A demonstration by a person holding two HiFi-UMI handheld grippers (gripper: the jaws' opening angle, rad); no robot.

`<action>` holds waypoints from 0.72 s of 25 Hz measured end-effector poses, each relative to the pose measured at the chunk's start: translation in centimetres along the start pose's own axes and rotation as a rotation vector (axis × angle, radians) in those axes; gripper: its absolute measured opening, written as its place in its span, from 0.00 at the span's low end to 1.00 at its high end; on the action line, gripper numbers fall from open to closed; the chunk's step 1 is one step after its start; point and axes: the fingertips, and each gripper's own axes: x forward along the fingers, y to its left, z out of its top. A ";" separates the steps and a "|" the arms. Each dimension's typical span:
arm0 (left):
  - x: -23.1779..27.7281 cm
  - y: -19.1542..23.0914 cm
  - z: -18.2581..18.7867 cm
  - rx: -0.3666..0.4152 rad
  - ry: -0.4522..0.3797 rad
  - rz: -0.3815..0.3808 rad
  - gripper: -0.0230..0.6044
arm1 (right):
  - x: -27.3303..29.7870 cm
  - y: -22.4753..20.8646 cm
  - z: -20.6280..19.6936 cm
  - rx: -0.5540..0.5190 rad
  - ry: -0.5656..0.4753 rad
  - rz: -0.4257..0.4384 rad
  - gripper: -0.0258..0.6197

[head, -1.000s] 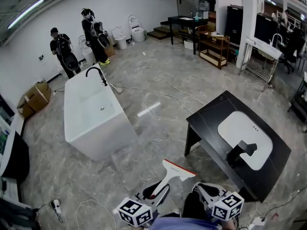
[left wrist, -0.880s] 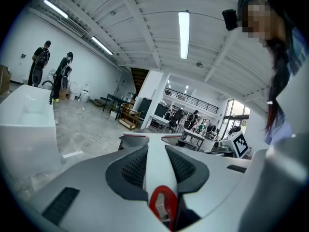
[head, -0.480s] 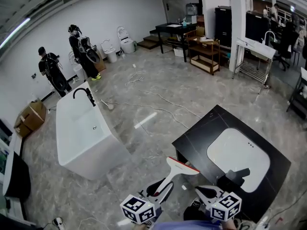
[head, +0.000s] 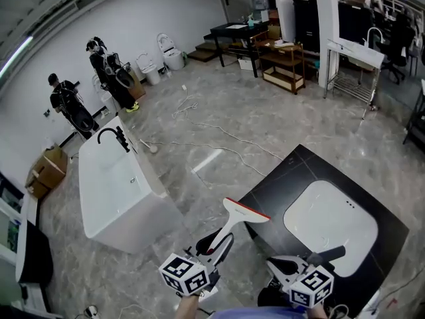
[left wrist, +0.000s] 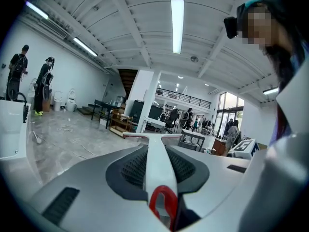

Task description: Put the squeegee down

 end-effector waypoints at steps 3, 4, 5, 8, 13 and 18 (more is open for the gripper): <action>2.6 0.5 0.6 0.031 -0.002 -0.013 0.22 | -0.2 -0.7 1.2 -0.009 -0.020 0.000 0.07; 3.5 0.6 0.6 0.038 -0.007 -0.021 0.22 | -0.3 -1.1 1.5 -0.009 -0.028 -0.003 0.07; 4.5 0.6 0.6 0.042 -0.011 -0.030 0.22 | -0.4 -1.4 1.8 -0.008 -0.035 -0.006 0.07; 7.3 0.7 -0.4 0.021 -0.011 -0.065 0.22 | -0.6 -2.4 2.3 0.002 -0.048 -0.017 0.07; 11.9 0.9 -3.8 0.031 0.050 -0.102 0.22 | -0.8 -3.7 2.0 0.072 -0.061 -0.023 0.07; 15.4 1.4 -8.2 0.005 0.132 -0.130 0.22 | -0.3 -3.3 1.6 0.084 -0.040 0.003 0.07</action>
